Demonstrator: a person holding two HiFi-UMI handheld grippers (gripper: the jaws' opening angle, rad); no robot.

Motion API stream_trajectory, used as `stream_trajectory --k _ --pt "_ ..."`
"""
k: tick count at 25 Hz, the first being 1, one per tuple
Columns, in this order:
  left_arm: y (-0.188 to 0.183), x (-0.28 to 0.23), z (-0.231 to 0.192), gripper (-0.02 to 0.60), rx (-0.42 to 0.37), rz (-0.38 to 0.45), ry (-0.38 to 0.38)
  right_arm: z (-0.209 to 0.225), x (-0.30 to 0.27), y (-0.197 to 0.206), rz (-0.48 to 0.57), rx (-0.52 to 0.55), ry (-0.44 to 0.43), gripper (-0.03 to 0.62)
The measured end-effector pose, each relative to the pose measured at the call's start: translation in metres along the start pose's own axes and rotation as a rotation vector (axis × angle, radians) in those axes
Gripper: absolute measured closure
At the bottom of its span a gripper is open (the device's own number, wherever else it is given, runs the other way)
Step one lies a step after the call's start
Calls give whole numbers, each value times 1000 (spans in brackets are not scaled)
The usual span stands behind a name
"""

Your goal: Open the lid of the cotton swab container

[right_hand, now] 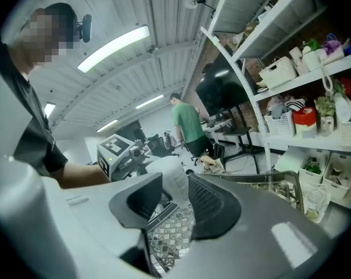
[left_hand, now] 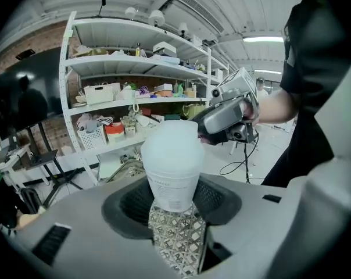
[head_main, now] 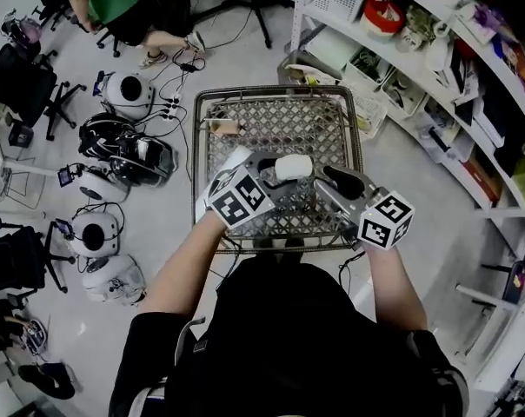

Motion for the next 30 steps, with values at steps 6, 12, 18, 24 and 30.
stream_trajectory --k 6,12,18,24,30 --pt "-10 21 0 385 10 11 -8 -10 -6 -25 26 90 -81 394" --pt "-20 29 6 385 -27 -17 23 -17 -10 -39 17 201 -157 320" --pt "-24 28 21 385 -64 -41 95 -28 -17 -46 10 262 -215 307" --pt "-28 22 35 385 -94 -33 143 -39 -18 -46 1 316 -260 307" --pt "-30 20 45 385 -120 -42 178 -45 -18 -41 -35 377 -271 311"
Point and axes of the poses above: the fingertips, and each gripper's own axes: x backward along the fingers, z to its right, y out of its underside, the point moved 7 cm from there along x, backward along the fingers, and after that the axes turned 11 degrees about x, right-handed, at the moved point
